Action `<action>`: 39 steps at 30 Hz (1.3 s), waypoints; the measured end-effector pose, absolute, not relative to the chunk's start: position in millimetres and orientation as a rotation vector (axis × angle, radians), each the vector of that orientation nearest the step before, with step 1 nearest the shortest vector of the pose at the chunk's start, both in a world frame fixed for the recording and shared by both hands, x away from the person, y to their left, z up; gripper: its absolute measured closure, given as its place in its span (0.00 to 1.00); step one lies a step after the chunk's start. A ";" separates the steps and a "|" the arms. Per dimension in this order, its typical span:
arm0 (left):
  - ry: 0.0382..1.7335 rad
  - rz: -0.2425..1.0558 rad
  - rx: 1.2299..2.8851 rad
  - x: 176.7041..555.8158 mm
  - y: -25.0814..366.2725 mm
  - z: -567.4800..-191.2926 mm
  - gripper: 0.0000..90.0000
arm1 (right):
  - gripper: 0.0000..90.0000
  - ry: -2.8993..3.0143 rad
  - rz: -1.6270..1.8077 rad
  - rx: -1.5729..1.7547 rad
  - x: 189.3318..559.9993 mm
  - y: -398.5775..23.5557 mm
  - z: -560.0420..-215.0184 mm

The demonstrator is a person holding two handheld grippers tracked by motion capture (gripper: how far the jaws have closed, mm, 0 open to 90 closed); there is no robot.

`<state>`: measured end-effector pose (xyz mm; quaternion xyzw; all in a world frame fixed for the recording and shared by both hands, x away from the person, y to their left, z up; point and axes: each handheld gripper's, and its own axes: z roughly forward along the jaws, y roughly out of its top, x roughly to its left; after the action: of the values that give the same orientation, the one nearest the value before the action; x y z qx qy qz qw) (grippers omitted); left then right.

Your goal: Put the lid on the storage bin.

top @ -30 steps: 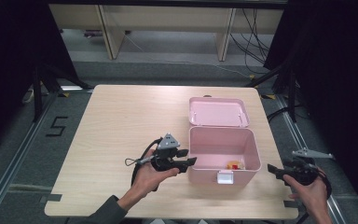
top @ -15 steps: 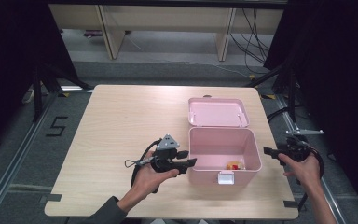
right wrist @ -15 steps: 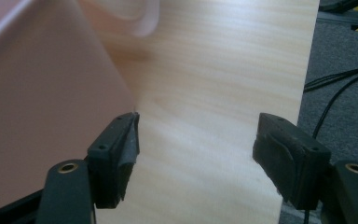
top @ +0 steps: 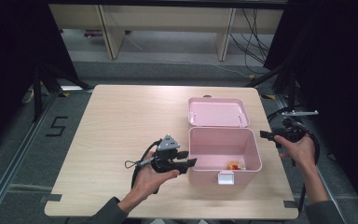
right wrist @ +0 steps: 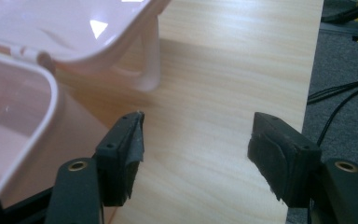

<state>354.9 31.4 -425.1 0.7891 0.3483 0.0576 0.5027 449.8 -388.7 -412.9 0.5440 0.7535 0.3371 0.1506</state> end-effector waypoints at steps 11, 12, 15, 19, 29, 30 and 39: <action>0.853 0.139 1.902 354.8 30.9 -425.4 0.62 | 0.45 2.151 0.935 1.597 476.2 -377.3 -397.3; 0.849 0.133 1.900 355.4 31.0 -426.0 0.62 | 0.46 2.165 0.909 1.559 479.3 -378.0 -396.1; 0.843 0.127 1.901 355.9 31.2 -426.1 0.62 | 0.46 2.165 0.908 1.591 482.7 -374.5 -390.6; 0.855 0.131 1.900 355.2 31.1 -426.1 0.62 | 0.49 2.171 0.953 1.563 492.0 -371.1 -387.5; 0.847 0.135 1.898 355.1 30.8 -426.6 0.62 | 0.59 2.154 0.906 1.594 510.8 -356.6 -377.6; 0.847 0.134 1.897 355.1 30.9 -426.7 0.62 | 0.60 2.159 0.934 1.620 511.5 -354.4 -376.9; 0.850 0.134 1.896 355.1 31.2 -426.9 0.62 | 0.65 2.159 0.928 1.626 527.7 -334.1 -379.9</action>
<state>355.1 31.2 -426.9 0.7858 0.3524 0.0553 0.5052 527.7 -334.1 -379.9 0.5633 0.7478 0.3215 0.1415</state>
